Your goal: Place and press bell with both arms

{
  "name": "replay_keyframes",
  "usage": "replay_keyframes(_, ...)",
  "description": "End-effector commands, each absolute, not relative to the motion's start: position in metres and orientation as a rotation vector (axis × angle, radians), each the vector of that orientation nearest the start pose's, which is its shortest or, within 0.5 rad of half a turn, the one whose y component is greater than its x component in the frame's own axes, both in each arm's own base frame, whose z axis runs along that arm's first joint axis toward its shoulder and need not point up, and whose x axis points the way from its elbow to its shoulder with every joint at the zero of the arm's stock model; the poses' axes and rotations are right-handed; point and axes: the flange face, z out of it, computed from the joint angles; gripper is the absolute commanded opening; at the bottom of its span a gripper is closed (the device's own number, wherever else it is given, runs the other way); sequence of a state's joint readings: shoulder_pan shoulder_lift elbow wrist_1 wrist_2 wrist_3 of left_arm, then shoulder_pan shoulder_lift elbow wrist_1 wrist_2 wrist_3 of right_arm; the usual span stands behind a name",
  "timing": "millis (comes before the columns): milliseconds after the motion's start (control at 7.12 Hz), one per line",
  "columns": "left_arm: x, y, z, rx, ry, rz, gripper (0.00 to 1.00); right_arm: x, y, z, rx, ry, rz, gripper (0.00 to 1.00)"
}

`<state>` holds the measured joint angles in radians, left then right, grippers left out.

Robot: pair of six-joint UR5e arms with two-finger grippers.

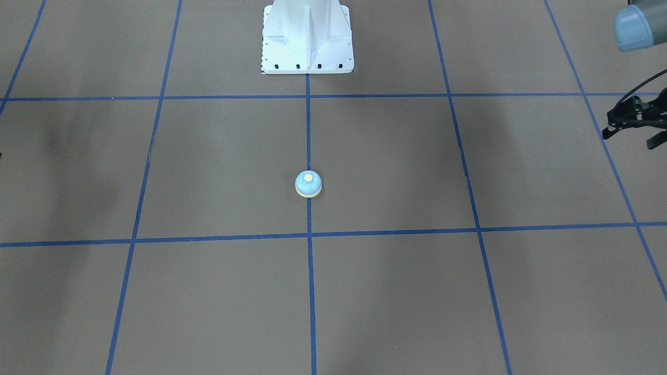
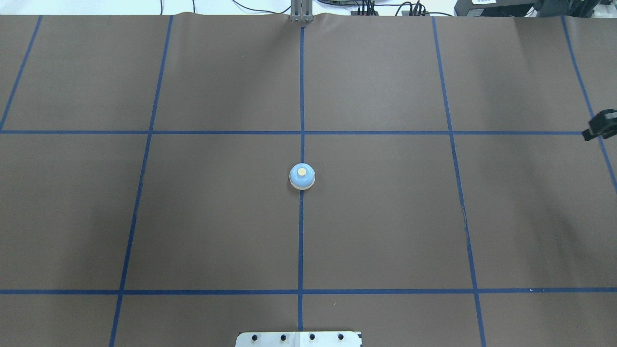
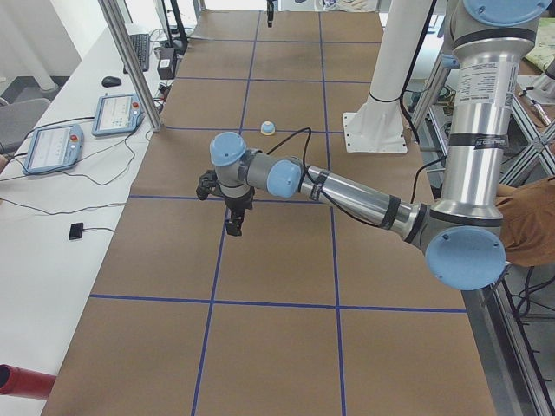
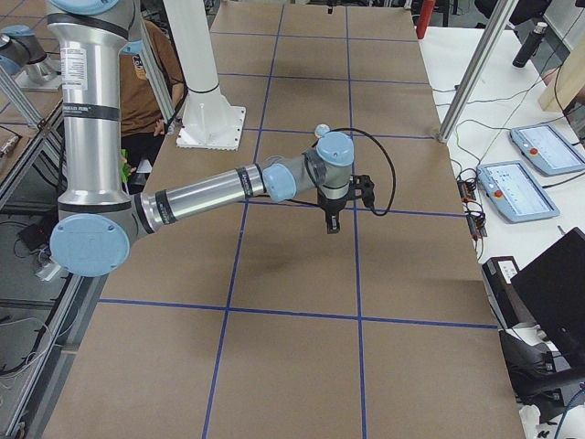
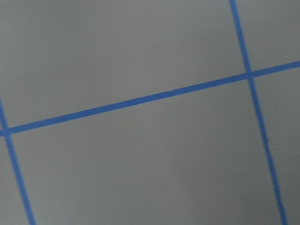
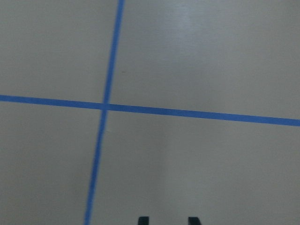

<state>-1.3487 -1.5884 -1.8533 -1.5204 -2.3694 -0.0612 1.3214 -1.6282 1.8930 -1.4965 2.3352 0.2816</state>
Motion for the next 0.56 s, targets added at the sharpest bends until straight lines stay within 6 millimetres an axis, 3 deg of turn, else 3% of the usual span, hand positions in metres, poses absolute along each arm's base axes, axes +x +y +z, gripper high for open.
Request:
replay_keyframes(0, 0.005, -0.473, 0.555, 0.131, 0.776, 0.259, 0.99, 0.015, -0.437, 0.575, 0.119, -0.819, -0.093, 1.00)
replay_keyframes(421, 0.000, -0.469, 0.565, 0.116, 0.761, 0.237, 1.00, 0.023, -0.437, 0.588, 0.127, -0.798, -0.122, 1.00)
